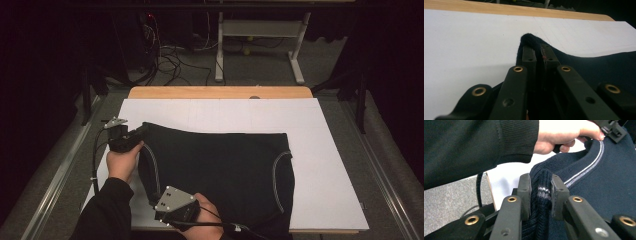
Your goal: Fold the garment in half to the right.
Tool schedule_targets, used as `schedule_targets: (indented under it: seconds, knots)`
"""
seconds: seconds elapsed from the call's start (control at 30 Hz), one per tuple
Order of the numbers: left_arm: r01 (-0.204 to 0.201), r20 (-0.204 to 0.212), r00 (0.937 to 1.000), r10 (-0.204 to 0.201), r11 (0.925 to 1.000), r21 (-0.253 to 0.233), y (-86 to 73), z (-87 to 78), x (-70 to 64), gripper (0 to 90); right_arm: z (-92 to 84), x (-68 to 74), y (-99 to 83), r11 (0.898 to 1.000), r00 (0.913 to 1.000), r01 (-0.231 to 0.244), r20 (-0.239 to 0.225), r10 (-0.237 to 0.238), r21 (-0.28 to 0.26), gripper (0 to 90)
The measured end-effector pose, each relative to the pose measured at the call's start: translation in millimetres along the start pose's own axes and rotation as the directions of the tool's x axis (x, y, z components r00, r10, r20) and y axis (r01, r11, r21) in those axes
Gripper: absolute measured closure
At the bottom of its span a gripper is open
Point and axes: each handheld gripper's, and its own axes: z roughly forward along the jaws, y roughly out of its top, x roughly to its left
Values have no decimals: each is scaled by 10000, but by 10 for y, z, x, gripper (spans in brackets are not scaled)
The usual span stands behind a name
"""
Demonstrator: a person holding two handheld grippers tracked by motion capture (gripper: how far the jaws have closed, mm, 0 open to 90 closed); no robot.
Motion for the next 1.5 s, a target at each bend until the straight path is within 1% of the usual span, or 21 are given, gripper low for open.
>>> schedule_targets:
  seconds: [0.07, 0.1, 0.2, 0.37, 0.5, 0.7, 0.9, 0.93, 1.03, 1.17, 1.33, 1.47, 1.5]
  knots:
    - [-46, -56, 10000, 46, 10000, -3, -4, -20, 8, 803, 24, 21, 1, 10000, 10000, 52, 4, -52, -19, 747]
    - [-62, -86, 9999, 62, 10000, 1, -10, -32, 12, 803, 31, 35, 3, 10000, 10000, 6, 37, -6, -29, 747]
    - [39, -56, 10000, -39, 10000, -52, -39, -80, 32, 803, 31, 83, 7, 10000, 10000, 27, 65, -26, -66, 747]
    - [52, -116, 9999, -53, 10000, -51, -58, -121, 76, 803, 56, 130, 21, 9999, 9999, 115, 45, -114, -81, 747]
    - [160, -174, 9997, -160, 9999, 8, -74, -111, 106, 803, 88, 130, 26, 10000, 10000, 71, -33, -72, -58, 747]
    - [125, -327, 9994, -122, 9999, 70, -72, -120, 142, 803, 106, 120, 55, 9999, 10000, 11, -50, -12, -143, 747]
    - [180, -488, 9986, -178, 9998, 46, -54, -178, 202, 802, 167, 147, 107, 9997, 9998, 138, -119, -140, -187, 747]
    - [161, -525, 9985, -157, 9999, 57, -48, -195, 216, 802, 181, 149, 114, 9996, 9997, 163, -154, -167, -222, 747]
    - [197, -628, 9978, -197, 9998, 7, -30, -259, 266, 802, 226, 154, 146, 9994, 9995, -16, -327, 5, -332, 747]
    - [150, -758, 9970, -154, 9999, -57, 10, -395, 338, 802, 267, 213, 210, 9983, 9993, 199, -320, -217, -541, 747]
    - [13, -1041, 9946, -15, 10000, -21, 62, -547, 416, 802, 322, 266, 283, 9970, 9986, 224, -463, -259, -743, 747]
    - [30, -1186, 9929, -35, 10000, -42, 82, -644, 474, 802, 366, 298, 353, 9955, 9974, 317, -610, -373, -892, 746]
    - [95, -1226, 9924, -100, 9999, -49, 78, -669, 498, 802, 373, 300, 363, 9953, 9973, 304, -643, -364, -917, 746]
